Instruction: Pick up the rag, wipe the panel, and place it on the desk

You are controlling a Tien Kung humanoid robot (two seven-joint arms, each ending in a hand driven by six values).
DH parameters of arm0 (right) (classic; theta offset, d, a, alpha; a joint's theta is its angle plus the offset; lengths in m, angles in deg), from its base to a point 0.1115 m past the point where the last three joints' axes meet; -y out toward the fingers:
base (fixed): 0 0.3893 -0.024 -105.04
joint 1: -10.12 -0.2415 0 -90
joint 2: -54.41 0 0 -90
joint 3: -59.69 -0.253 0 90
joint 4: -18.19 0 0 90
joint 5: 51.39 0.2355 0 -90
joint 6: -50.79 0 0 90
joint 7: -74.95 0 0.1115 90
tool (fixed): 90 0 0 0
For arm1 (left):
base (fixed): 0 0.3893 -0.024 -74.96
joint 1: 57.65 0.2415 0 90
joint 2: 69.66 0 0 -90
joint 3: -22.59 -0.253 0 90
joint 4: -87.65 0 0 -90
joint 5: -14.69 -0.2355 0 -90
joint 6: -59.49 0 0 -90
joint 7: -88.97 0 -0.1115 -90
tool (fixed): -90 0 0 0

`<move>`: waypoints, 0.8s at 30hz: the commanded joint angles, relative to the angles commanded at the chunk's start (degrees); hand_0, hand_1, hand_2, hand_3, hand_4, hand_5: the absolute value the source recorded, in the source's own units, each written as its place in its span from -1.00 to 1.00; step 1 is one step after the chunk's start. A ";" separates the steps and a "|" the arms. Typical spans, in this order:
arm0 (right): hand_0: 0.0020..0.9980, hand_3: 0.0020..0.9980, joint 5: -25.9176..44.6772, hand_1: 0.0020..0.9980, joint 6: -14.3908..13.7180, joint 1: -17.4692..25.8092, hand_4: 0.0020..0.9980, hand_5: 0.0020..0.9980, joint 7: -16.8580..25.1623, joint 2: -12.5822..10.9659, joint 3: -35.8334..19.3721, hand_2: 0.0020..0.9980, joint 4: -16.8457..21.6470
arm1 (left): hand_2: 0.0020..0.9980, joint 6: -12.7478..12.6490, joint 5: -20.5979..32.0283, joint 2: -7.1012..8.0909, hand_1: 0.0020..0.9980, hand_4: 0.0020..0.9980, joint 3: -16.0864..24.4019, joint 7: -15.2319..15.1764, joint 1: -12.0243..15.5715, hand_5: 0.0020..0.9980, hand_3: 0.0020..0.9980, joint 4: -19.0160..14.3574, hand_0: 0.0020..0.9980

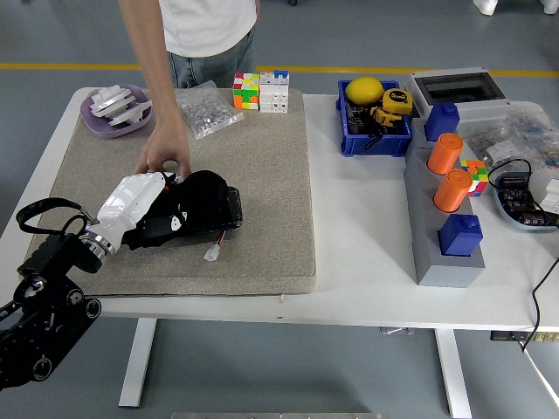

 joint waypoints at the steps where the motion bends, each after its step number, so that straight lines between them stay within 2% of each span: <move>1: 0.59 0.21 -0.10 0.36 0.00 -0.01 0.97 -0.10 0.00 0.01 -0.12 0.37 0.00 | 0.09 0.03 -0.20 0.24 -0.40 -0.21 0.60 0.00 0.28 -1.00 -0.05 -0.02 -0.45; 24: 0.59 0.21 1.06 0.36 0.02 0.49 0.97 -0.10 0.00 -0.09 1.02 0.37 0.00 | 0.09 -0.19 -1.20 2.93 -0.37 -0.20 11.05 -0.60 6.31 -1.00 -0.05 0.15 -0.45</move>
